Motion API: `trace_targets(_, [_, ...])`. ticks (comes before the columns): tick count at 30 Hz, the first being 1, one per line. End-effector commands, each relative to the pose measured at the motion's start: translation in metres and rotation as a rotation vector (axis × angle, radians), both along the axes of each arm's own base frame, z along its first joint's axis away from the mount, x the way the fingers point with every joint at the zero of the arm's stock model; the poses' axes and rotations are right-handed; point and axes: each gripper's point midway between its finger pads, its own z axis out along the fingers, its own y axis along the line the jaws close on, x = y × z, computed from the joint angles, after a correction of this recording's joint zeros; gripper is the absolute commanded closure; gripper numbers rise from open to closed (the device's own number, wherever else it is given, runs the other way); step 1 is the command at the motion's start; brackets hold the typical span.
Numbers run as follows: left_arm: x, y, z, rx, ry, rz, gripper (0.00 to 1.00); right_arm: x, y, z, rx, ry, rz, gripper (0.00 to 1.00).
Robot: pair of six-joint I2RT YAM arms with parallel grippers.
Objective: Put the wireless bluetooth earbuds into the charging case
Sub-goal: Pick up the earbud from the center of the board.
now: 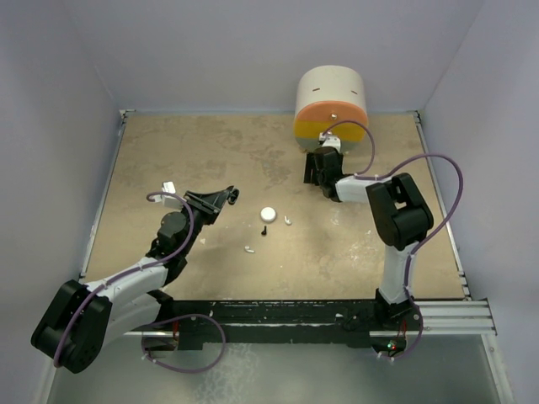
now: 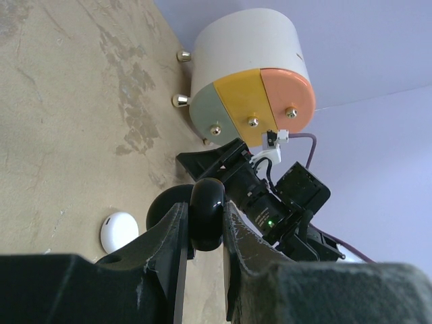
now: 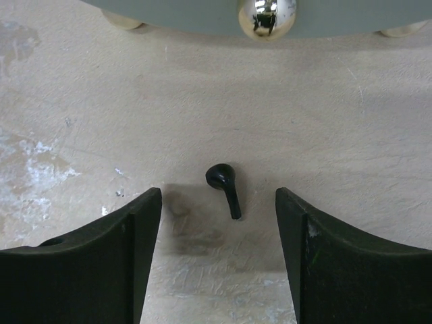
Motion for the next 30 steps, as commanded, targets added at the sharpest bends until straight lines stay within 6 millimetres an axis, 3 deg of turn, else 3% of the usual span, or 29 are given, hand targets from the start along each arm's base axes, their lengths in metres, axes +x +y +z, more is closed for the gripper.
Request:
trace_targets(1, [0.003,0.001,0.016,-0.026,-0.050,0.011,1.00,0.002,-0.001,-0.003,-0.068,0.025,-0.020,0.31])
trace_targets(19, [0.001,0.004,0.014,-0.024,-0.049,0.020,1.00,-0.006,-0.002,-0.025,-0.131,0.081,-0.100,0.41])
trace_targets(30, [0.000,0.005,0.014,-0.024,-0.050,0.022,1.00,-0.006,0.001,-0.027,-0.116,0.093,-0.094,0.47])
